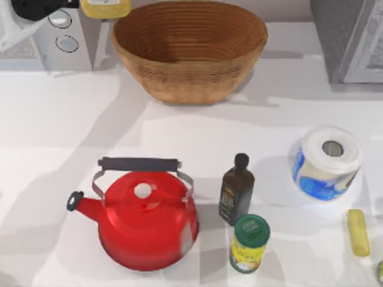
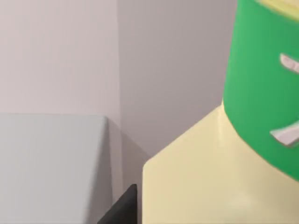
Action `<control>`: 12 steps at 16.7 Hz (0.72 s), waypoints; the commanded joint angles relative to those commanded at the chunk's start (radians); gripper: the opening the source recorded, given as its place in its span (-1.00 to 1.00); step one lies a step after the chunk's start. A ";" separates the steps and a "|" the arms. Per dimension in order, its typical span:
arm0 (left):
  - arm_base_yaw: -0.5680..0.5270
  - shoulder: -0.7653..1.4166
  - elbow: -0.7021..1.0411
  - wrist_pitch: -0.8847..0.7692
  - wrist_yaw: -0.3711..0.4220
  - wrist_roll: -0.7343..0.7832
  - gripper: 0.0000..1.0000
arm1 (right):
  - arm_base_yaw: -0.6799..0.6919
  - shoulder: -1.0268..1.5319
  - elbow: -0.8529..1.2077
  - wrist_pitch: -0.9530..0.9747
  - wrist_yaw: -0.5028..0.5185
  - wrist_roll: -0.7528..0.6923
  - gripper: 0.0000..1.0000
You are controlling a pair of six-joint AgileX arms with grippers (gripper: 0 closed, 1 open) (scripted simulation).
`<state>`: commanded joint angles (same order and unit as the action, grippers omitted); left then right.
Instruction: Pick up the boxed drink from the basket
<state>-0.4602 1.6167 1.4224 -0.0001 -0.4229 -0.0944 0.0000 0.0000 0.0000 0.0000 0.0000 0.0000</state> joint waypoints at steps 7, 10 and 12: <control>0.173 -0.603 -0.533 -0.001 0.157 0.034 -1.00 | 0.000 0.000 0.000 0.000 0.000 0.000 1.00; 0.252 -0.882 -0.779 -0.002 0.230 0.050 -1.00 | 0.000 0.000 0.000 0.000 0.000 0.000 1.00; 0.302 -1.057 -0.934 -0.002 0.276 0.061 -1.00 | 0.000 0.000 0.000 0.000 0.000 0.000 1.00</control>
<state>-0.1579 0.5592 0.4889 -0.0016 -0.1467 -0.0338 0.0000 0.0000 0.0000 0.0000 0.0000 0.0000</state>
